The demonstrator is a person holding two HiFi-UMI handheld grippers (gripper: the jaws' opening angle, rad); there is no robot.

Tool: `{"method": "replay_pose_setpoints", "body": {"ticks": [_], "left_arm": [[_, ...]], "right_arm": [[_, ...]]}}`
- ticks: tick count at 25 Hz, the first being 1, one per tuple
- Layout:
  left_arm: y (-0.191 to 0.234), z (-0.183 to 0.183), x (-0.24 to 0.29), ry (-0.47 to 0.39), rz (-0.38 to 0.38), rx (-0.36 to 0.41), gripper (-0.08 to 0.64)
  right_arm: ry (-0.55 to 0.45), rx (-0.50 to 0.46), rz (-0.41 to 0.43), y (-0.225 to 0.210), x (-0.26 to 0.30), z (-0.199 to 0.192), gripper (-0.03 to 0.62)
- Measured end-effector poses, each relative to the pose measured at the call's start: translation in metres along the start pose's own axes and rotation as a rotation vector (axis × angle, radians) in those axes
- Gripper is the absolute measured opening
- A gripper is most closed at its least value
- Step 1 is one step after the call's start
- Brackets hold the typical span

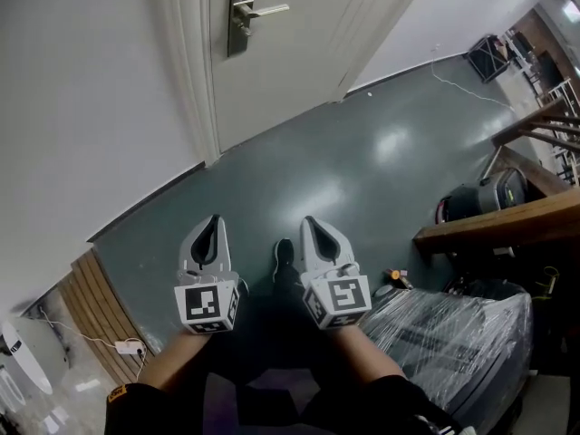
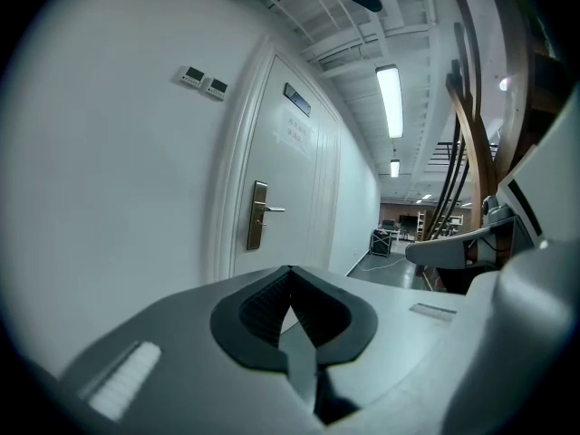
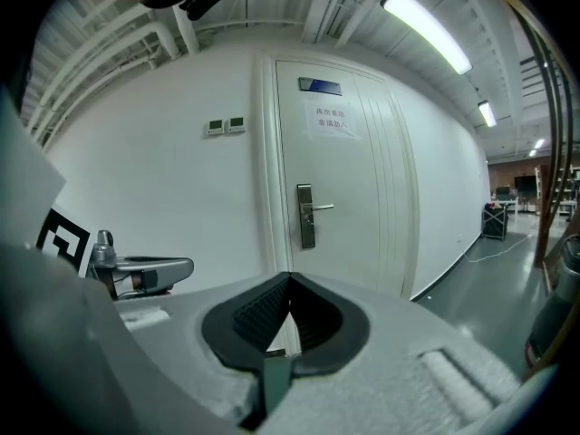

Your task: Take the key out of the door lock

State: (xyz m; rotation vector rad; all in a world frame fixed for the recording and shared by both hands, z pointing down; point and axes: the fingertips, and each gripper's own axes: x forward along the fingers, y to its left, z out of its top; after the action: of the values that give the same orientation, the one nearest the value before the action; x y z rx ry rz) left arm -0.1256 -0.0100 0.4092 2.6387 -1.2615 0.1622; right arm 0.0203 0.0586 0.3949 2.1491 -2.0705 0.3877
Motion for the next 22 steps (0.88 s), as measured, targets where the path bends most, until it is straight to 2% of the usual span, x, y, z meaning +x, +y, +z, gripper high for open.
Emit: {"method": "replay_pose_setpoints", "body": {"ticks": [6, 15, 22], "left_arm": [[0.007, 0.006, 0.046, 0.003, 0.089, 0.005, 0.017], [-0.012, 0.027, 0.121, -0.007, 0.205, -0.006, 0.017], [-0.011, 0.036, 0.162, -0.006, 0.293, 0.002, 0.017]], "right_arm": [[0.004, 0.008, 0.09, -0.027, 0.054, 0.01, -0.008], [0.001, -0.001, 0.217, -0.09, 0.12, 0.04, -0.008], [0.016, -0.012, 0.325, -0.119, 0.168, 0.054, -0.008]]}}
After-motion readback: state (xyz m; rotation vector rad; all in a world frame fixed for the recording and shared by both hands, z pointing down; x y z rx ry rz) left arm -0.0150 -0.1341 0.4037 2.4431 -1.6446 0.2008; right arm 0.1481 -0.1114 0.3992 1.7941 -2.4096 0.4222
